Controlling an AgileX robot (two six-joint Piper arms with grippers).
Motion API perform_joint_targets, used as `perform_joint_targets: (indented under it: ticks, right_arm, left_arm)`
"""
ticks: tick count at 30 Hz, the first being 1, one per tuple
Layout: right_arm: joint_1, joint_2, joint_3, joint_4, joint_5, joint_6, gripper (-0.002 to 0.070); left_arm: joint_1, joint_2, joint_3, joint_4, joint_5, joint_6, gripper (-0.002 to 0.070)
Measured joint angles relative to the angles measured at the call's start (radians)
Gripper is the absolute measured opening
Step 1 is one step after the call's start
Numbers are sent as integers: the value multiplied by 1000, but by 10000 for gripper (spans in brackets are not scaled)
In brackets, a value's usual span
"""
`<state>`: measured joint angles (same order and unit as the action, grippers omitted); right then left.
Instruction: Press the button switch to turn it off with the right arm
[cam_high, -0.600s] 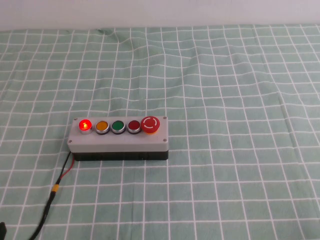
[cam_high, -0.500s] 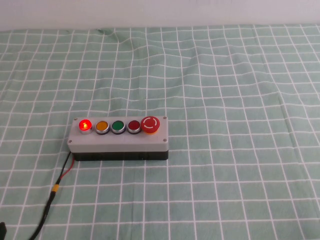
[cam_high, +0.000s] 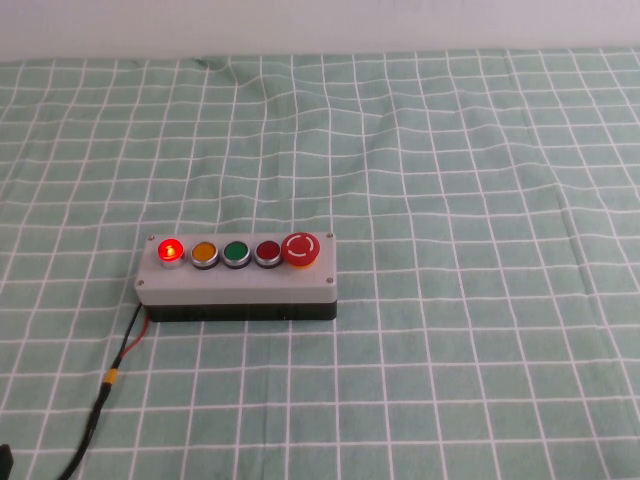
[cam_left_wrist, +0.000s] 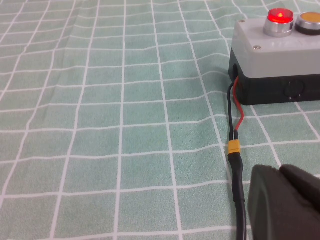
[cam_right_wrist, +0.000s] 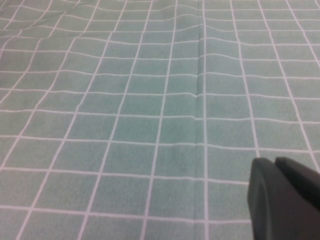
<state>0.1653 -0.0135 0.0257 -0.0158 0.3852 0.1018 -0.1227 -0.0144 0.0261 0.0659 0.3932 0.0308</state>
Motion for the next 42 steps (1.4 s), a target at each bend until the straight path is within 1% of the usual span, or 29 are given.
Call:
perform_joint_targets:
  ticks: [5,9,14,20,25,27,31,34,35,38,40,42]
  right_arm:
    - [0,0,0,0,-3,0,-16]
    - [0,0,0,2,-58,0,-16]
    - [0,0,0,2,-177,0,-16]
    - [0,0,0,2,-395,0,-16]
    - [0,0,0,2,-515,0,-16]
    - [0,0,0,2,-588,0,-16]
    - [0,0,0,21,-857,0,-16]
    - [0,0,-2,77,-1063,0,-16]
    - [0,0,-12,104,-1100,0,-16]
    - [0,0,-84,176,-1092,0,-16]
    - [0,0,-159,201,-1009,0,-16]
    - [0,0,-254,210,-876,0,-16]
  left_arm:
    - [0,0,0,0,0,0,-3]
    - [0,0,0,0,0,0,-3]
    - [0,0,0,0,0,0,-3]
    - [0,0,0,0,0,0,-3]
    - [0,0,0,0,0,0,-3]
    - [0,0,0,0,0,0,-3]
    - [0,0,0,0,0,0,-3]
    - [0,0,0,0,0,0,-3]
    - [0,0,0,0,0,0,-3]
    - [0,0,0,0,0,0,-3]
    - [0,0,0,0,0,0,-3]
    - [0,0,0,0,0,0,-3]
